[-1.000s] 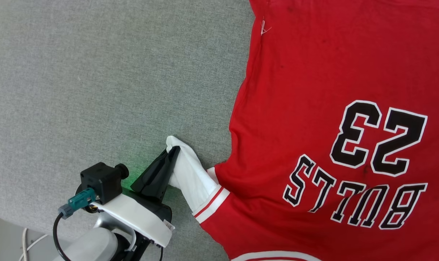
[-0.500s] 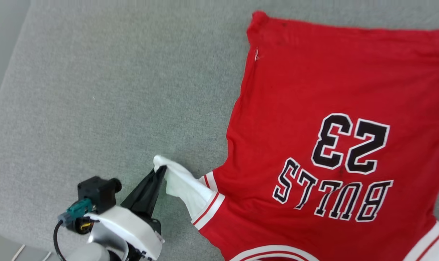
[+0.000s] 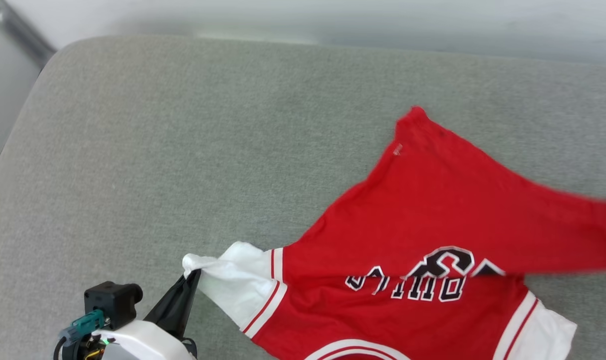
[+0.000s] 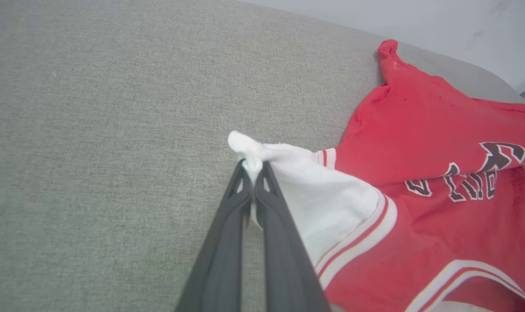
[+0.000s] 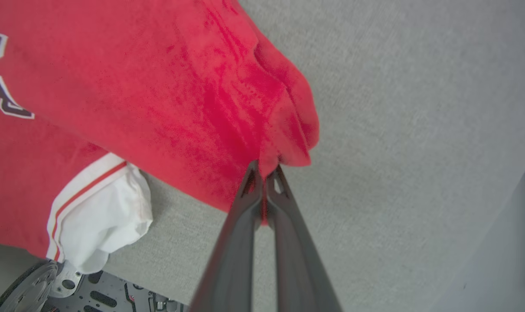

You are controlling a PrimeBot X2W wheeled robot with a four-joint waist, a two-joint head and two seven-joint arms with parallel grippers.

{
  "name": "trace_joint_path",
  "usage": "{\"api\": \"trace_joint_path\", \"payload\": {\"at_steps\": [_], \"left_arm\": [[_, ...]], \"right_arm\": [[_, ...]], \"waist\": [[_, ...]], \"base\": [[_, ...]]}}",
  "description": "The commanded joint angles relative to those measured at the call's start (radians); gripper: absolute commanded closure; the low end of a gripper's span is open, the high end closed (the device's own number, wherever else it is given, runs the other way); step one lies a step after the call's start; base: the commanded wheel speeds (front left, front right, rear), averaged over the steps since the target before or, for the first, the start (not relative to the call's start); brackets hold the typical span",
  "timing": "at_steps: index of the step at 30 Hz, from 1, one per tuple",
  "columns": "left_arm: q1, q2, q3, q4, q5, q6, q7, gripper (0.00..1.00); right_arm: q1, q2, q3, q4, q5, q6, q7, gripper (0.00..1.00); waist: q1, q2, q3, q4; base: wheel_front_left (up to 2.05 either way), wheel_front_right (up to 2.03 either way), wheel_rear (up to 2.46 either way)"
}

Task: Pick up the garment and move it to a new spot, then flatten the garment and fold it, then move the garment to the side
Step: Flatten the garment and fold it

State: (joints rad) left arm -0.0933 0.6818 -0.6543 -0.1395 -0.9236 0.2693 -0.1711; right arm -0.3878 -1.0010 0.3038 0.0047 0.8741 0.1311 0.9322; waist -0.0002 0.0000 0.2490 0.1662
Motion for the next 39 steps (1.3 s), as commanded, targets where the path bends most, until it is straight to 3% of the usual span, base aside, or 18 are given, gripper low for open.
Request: {"api": "trace_joint_path", "payload": {"at_steps": [1, 9, 15, 17, 28, 32, 39], "left_arm": [[0.020, 0.010, 0.006, -0.005, -0.006, 0.008, -0.007, 1.00], [0.036, 0.020, 0.005, -0.017, -0.010, 0.010, -0.004, 1.00], [0.016, 0.016, 0.002, -0.013, -0.004, 0.007, -0.001, 1.00], [0.015, 0.015, 0.001, -0.009, -0.005, 0.007, -0.001, 1.00], [-0.009, 0.004, -0.009, -0.011, 0.007, 0.002, 0.000, 1.00], [-0.036, -0.004, -0.018, -0.010, 0.022, -0.004, 0.004, 1.00], [-0.084, -0.029, -0.034, -0.005, 0.042, -0.023, 0.004, 1.00]], "right_arm": [[0.106, -0.012, -0.010, -0.011, 0.008, -0.001, -0.013, 1.00], [0.466, 0.035, -0.069, -0.007, 0.028, -0.001, -0.090, 1.00], [0.580, 0.112, -0.089, 0.013, 0.015, -0.001, -0.136, 1.00], [0.570, 0.125, -0.111, 0.004, 0.011, -0.001, -0.146, 0.00], [0.312, 0.048, -0.251, -0.177, -0.004, -0.001, -0.127, 0.00], [0.146, 0.030, -0.199, -0.209, -0.021, -0.001, -0.063, 0.00], [-0.118, 0.069, -0.040, -0.150, -0.077, -0.001, 0.071, 0.00]], "waist": [[0.0002, 0.0000, -0.034, -0.034], [0.0002, 0.0000, -0.042, -0.048], [0.0002, 0.0000, -0.028, -0.045], [0.0002, 0.0000, -0.028, -0.045], [0.0002, 0.0000, -0.015, -0.022], [0.0002, 0.0000, 0.016, 0.000], [0.0002, 0.0000, 0.076, 0.037]], "base": [[0.00, 0.00, 0.00], [0.00, 0.00, 0.00], [0.00, 0.00, 0.00], [0.00, 0.00, 0.00], [0.00, 0.00, 0.00], [0.00, 0.00, 0.00], [0.00, 0.00, 0.00]]}}
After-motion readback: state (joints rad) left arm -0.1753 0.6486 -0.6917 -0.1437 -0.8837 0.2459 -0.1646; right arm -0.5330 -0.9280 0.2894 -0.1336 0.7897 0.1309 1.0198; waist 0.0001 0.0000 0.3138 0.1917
